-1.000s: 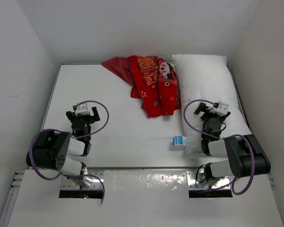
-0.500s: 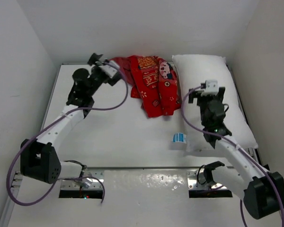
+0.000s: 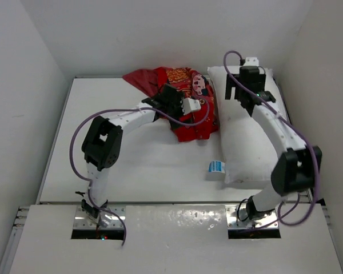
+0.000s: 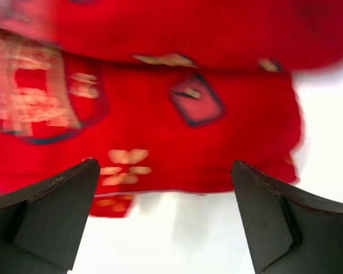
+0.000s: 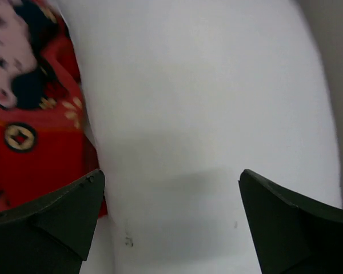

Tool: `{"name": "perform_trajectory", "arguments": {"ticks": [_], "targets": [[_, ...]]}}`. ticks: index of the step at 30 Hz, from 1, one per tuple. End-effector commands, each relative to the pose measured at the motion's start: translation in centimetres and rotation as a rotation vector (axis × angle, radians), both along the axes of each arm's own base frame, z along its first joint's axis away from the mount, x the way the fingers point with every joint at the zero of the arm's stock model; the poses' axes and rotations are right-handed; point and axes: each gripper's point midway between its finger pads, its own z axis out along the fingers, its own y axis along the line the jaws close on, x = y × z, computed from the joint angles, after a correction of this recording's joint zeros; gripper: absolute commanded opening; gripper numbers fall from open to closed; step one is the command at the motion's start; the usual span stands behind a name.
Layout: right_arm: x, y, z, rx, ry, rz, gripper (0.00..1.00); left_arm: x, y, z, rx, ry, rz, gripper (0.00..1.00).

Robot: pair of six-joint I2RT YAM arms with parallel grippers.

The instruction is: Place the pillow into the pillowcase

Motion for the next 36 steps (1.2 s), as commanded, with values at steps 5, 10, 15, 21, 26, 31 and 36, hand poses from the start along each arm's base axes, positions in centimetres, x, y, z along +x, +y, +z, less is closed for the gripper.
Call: {"name": "perform_trajectory", "arguments": {"ticks": [5, 10, 15, 21, 26, 31, 36], "targets": [[-2.7, -1.3, -11.0, -0.083, 0.452, -0.123, 0.99, -3.0, 0.0, -6.7, 0.163, -0.150, -0.258, 1.00], [-5.3, 0.0, -10.3, -0.062, 0.413, -0.142, 0.99, -3.9, 1.3, -8.7, 0.204, -0.163, -0.251, 0.67], [-6.6, 3.0, -6.2, -0.031, 0.208, 0.000, 0.99, -2.6, 0.3, -4.5, 0.052, -0.119, -0.128, 0.00], [-7.6, 10.4, 0.0, 0.153, 0.024, 0.390, 0.93, -3.3, 0.0, 5.3, -0.121, 0.052, -0.029, 0.00], [-10.1, 16.1, -0.7, 0.309, 0.019, 0.663, 0.93, -5.6, 2.1, 13.5, -0.220, 0.115, 0.014, 0.00], [-12.6, 20.0, 1.1, 0.398, -0.077, 0.883, 0.90, -7.2, 4.3, 18.6, -0.286, 0.108, 0.093, 0.00], [-13.9, 24.2, 4.8, 0.427, -0.210, 0.971, 0.90, -8.8, 4.1, 20.1, -0.265, 0.054, 0.120, 0.00]]}}
